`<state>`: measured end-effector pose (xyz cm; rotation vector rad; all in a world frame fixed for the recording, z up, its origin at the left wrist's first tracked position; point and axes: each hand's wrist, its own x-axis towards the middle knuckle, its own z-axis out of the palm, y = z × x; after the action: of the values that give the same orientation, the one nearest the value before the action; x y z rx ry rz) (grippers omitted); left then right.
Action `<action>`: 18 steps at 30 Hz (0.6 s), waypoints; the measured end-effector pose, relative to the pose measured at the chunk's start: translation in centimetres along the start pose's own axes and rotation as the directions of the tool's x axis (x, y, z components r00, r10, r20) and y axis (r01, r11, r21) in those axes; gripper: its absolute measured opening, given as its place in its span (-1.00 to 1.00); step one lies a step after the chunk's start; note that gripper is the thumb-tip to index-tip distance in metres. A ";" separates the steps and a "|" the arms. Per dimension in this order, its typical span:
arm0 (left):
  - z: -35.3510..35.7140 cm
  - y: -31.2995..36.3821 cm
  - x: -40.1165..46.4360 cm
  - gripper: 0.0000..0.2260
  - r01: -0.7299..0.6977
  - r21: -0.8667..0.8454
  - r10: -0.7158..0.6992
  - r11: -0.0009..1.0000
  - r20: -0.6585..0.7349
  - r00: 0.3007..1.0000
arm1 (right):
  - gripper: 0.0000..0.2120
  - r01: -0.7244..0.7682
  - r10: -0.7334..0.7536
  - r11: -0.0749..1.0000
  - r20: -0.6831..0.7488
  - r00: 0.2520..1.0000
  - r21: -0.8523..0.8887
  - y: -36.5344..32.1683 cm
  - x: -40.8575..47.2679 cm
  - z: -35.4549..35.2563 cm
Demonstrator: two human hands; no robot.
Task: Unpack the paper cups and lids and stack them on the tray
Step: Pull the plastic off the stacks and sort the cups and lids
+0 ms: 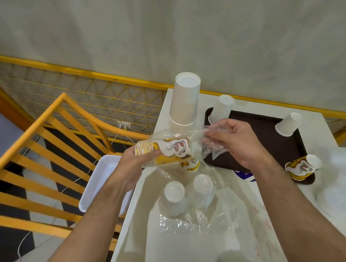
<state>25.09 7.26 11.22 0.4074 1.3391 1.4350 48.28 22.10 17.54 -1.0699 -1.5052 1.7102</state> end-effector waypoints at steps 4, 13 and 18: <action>-1.4 -1.5 0.4 -0.33 0.056 -0.140 -0.059 0.989 -0.017 0.998 | -0.77 -0.099 0.105 0.991 0.057 0.993 -0.094 0.6 0.5 1.2; -1.1 -3.5 2.7 -0.59 0.114 -0.010 -0.115 0.993 -0.145 0.983 | -0.73 -0.106 0.145 0.953 0.121 0.982 -0.283 2.1 0.9 5.4; -2.7 -4.9 4.0 -0.77 0.157 0.144 -0.145 0.977 -0.090 0.985 | -0.79 -0.068 0.120 0.891 0.090 0.989 -0.448 2.2 2.0 7.1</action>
<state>23.64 8.26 4.58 0.3422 1.5157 1.2389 41.30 19.98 15.20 -1.3069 -2.0148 1.5475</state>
